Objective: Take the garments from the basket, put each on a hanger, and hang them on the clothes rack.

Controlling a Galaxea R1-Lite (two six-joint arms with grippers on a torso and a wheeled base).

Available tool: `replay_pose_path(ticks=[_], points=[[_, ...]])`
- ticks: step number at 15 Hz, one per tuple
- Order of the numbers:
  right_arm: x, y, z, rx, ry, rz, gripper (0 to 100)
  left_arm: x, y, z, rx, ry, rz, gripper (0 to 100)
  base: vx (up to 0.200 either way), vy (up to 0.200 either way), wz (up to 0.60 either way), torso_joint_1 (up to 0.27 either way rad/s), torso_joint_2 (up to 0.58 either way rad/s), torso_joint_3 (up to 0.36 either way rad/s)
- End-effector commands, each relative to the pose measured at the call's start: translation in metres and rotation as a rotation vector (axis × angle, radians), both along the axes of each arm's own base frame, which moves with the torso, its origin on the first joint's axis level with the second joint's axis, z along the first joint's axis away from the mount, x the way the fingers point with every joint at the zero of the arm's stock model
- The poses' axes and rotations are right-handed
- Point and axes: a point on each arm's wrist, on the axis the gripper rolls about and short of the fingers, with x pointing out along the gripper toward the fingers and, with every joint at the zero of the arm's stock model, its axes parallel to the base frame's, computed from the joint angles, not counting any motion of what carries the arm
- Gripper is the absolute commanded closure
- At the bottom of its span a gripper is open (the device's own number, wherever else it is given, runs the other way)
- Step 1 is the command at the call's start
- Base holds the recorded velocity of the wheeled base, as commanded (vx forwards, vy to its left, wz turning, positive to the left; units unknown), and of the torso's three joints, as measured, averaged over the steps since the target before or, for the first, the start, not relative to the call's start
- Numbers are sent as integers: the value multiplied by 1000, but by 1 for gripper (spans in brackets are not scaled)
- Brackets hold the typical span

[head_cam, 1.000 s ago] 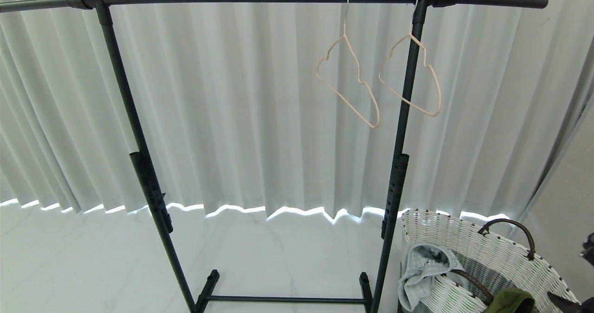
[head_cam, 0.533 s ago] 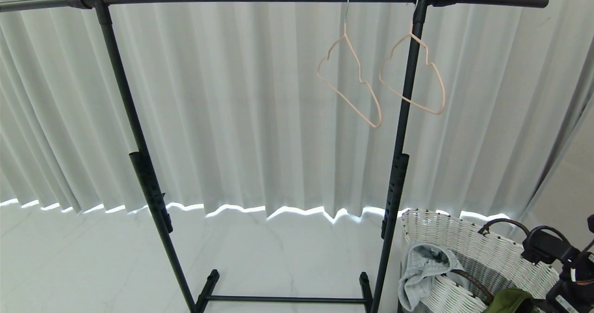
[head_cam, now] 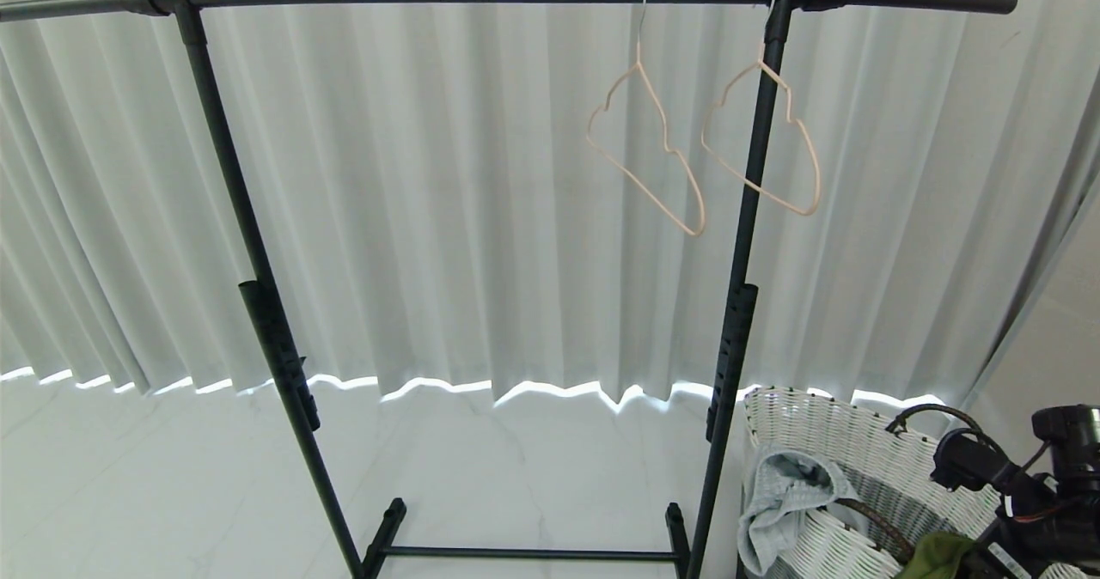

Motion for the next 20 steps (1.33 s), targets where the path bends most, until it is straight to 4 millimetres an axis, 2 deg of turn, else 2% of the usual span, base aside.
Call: replay_pose_path(ticks=[1, 4, 7, 12, 13, 15, 17, 20], points=[[0, -1, -6, 6, 27, -3, 100, 0, 0, 0, 0, 0, 0, 0, 0, 0, 0, 0, 0, 0], [-6, 1, 8, -3, -29, 0, 100, 0, 0, 0, 0, 1, 0, 0, 0, 0, 0, 0, 0, 0], [-20, 3, 37, -19, -114, -4, 100, 0, 0, 0, 2, -1, 0, 0, 0, 0, 0, 0, 0, 0], [-57, 11, 128, 25, -218, -49, 100, 0, 0, 0, 2, -1, 0, 0, 0, 0, 0, 0, 0, 0], [-73, 15, 152, 53, -238, -51, 100, 0, 0, 0, 2, -1, 0, 0, 0, 0, 0, 0, 0, 0], [-101, 24, 187, 115, -274, -33, 100, 0, 0, 0, 0, -2, 2, 0, 0, 0, 0, 0, 0, 0], [-119, 31, 205, 144, -329, -13, 100, 0, 0, 0, 2, -2, 2, 0, -100, 0, 0, 1, -1, 1], [-137, 35, 213, 140, -403, 5, 100, 0, 0, 0, 5, -3, 3, 0, -200, 0, 0, 6, 1, -4]])
